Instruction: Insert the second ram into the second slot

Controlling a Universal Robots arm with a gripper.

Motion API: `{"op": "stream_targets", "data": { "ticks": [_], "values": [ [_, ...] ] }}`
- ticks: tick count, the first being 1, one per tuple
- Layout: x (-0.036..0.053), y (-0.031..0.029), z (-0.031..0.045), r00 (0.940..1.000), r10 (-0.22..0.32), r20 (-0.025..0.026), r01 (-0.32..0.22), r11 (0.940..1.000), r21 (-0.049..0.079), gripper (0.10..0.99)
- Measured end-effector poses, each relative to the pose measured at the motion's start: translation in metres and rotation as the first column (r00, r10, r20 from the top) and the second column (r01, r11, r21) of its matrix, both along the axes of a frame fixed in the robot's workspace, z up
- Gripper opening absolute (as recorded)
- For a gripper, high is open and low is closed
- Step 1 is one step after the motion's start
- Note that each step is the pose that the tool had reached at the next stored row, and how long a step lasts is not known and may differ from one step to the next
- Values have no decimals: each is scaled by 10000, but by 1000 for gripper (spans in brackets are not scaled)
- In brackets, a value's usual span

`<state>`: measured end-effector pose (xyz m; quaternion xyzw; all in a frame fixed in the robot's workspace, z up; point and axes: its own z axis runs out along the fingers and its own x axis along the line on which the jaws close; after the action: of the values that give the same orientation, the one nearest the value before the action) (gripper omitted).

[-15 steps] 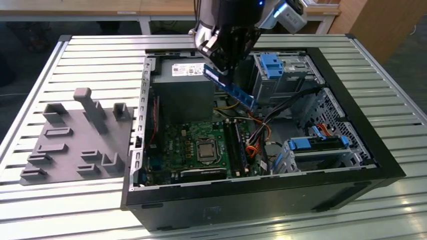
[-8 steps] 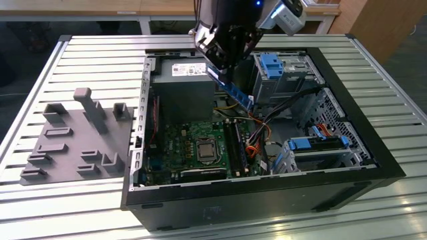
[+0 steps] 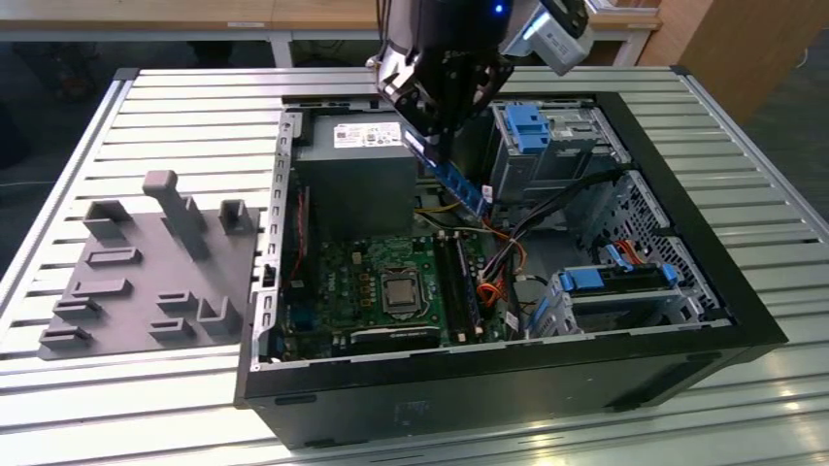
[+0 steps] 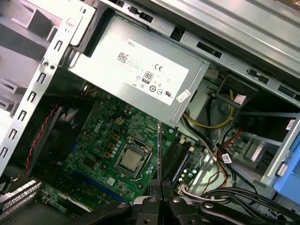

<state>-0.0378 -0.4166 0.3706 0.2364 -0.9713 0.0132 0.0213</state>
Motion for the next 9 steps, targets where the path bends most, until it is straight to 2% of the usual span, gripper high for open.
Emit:
{"op": "stream_targets", "data": {
  "ticks": [9],
  "values": [
    [0,-164,-43,10000,-3,0,3,10000,51,118]
  ]
}}
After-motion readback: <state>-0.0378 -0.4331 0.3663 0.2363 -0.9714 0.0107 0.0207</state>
